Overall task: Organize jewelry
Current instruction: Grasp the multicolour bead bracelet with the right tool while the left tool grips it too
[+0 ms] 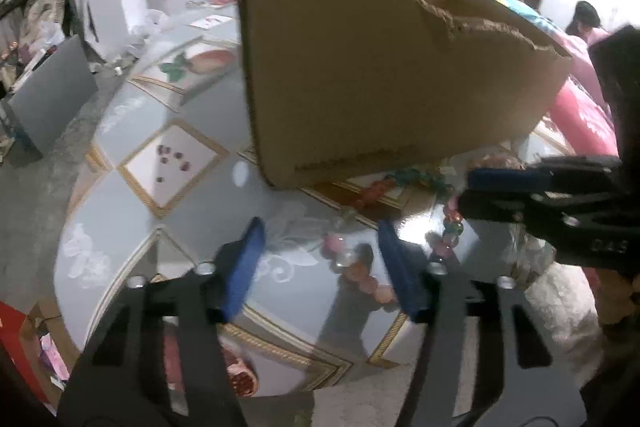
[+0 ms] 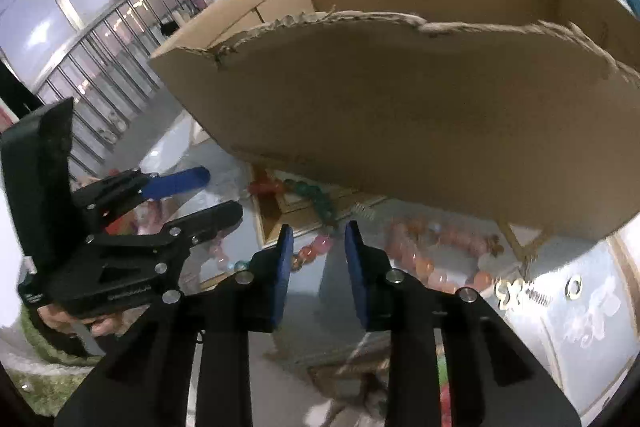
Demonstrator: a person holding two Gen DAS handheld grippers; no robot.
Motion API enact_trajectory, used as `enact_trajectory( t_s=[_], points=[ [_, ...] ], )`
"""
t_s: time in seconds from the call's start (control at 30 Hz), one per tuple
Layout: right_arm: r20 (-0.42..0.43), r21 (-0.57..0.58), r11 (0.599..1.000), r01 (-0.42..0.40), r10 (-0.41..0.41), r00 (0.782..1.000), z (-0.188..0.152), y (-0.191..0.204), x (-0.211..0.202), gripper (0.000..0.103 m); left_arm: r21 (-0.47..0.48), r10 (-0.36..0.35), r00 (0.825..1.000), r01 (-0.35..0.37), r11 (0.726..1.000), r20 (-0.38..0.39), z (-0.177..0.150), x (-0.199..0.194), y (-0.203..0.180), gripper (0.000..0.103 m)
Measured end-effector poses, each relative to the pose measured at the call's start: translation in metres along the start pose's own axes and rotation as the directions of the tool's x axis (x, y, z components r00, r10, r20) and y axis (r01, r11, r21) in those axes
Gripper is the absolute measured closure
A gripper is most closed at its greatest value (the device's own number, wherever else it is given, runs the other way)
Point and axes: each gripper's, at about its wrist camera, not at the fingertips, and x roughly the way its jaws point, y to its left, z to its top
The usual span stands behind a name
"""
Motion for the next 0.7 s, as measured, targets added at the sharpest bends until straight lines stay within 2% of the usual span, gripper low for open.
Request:
enact_trajectory(
  t_s=[0.1,0.17,0.3,0.43,0.5,0.6,0.7],
  points=[
    [-0.003,-0.031,0.999,0.033,-0.033,0.999,0.003,0.004,0.003,0.08,0.034,0.004,1.0,-0.004,0.999,0.0,0.001,0.003,-0.005,0.054],
    [-0.01,-0.044,0.998,0.051,-0.052,0.999,0.004,0.007,0.008,0.083,0.046,0.002,1.0,-0.002,0.999,0.0,0.003,0.004,-0.007,0.059],
    [-0.003,-0.064,0.995,0.079,-0.079,0.997,0.004,0.012,0.008,0.086,0.078,0.04,0.999,-0.04,0.996,-0.001,0.004,0.005,-0.013,0.072],
    [0.006,-0.083,0.991,0.1,-0.1,0.995,0.003,0.017,0.009,0.089,0.072,0.033,0.999,-0.033,0.997,-0.003,0.005,0.005,-0.015,0.09],
    [0.01,-0.085,0.992,0.094,-0.093,0.996,0.003,0.016,0.007,0.093,0.071,0.032,0.999,-0.032,0.997,-0.004,0.005,0.005,-0.017,0.09],
    [0.013,-0.074,0.995,0.069,-0.068,0.998,0.002,0.012,0.006,0.093,0.059,0.017,1.0,-0.016,0.998,-0.011,0.006,0.004,-0.018,0.095],
    [0.025,-0.038,0.999,0.02,-0.019,0.999,-0.001,0.006,-0.003,0.093,0.039,-0.002,1.0,0.003,0.999,-0.003,0.007,-0.004,-0.018,0.095]
  ],
)
